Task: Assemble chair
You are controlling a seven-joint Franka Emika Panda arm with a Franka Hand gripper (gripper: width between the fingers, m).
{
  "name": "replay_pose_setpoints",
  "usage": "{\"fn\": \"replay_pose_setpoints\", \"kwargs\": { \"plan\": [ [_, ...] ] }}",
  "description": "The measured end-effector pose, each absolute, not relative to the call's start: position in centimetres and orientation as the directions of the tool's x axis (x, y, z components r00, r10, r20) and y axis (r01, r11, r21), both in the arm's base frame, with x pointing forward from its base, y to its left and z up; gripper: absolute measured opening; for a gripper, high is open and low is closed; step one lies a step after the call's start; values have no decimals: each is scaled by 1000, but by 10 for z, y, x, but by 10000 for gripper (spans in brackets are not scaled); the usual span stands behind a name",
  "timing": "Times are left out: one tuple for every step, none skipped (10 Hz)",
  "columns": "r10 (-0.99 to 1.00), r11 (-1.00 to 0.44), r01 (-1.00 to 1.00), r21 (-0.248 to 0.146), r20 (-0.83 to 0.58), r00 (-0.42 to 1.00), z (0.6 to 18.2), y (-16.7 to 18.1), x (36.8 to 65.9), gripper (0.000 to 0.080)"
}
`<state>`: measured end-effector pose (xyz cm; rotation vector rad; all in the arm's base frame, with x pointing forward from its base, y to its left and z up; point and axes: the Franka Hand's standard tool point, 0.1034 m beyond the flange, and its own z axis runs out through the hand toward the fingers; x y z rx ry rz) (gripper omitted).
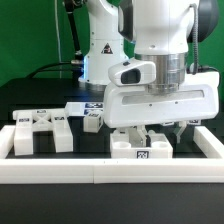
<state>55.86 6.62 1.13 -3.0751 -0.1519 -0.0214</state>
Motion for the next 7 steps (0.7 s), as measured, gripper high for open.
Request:
{"fn": "replay_pose_setpoints", "kwargs": {
  "plan": [
    [98, -993, 99, -62, 17, 995, 11, 66, 559, 215],
    [98, -993, 99, -62, 17, 995, 11, 66, 559, 84],
    [98, -993, 99, -62, 18, 995, 12, 66, 559, 35],
    [98, -993, 99, -62, 18, 995, 12, 66, 559, 35],
    [98, -993, 99, -62, 19, 995, 12, 66, 559, 35],
    [98, -993, 99, -62, 19, 995, 12, 66, 559, 35],
    [98, -993, 99, -62, 19, 995, 12, 66, 560, 35]
  ]
}}
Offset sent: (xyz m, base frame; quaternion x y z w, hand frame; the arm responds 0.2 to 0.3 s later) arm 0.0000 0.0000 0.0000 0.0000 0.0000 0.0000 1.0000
